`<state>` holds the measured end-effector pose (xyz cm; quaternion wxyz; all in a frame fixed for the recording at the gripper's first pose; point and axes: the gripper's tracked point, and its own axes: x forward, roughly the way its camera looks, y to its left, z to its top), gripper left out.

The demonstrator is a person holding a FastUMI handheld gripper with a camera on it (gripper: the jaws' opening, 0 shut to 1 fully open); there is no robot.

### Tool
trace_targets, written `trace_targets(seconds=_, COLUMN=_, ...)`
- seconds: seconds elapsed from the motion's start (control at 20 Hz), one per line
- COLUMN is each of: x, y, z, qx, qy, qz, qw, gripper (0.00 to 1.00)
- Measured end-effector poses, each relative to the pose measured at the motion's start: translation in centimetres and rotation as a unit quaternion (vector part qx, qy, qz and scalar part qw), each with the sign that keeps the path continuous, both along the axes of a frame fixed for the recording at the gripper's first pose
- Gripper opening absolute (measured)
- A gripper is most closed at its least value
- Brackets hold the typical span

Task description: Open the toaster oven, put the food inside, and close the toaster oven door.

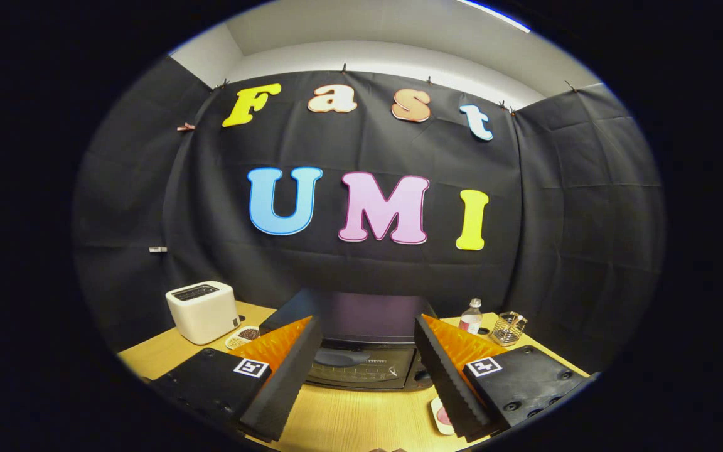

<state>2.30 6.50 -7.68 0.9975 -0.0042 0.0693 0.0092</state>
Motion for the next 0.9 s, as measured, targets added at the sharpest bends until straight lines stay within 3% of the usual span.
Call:
trace_targets(seconds=0.35, x=5.1, y=2.0, z=-3.5, qx=-0.011, qy=0.03, qz=-0.014, qw=0.999, gripper=0.98)
trace_targets(seconds=0.55, x=8.2, y=4.0, z=-7.0, qx=-0.019, qy=0.065, qz=-0.002, qw=0.998, gripper=0.98)
trace_targets(seconds=0.9, x=10.3, y=5.3, z=-12.1, qx=-0.036, qy=0.125, qz=0.004, qw=0.991, gripper=0.98)
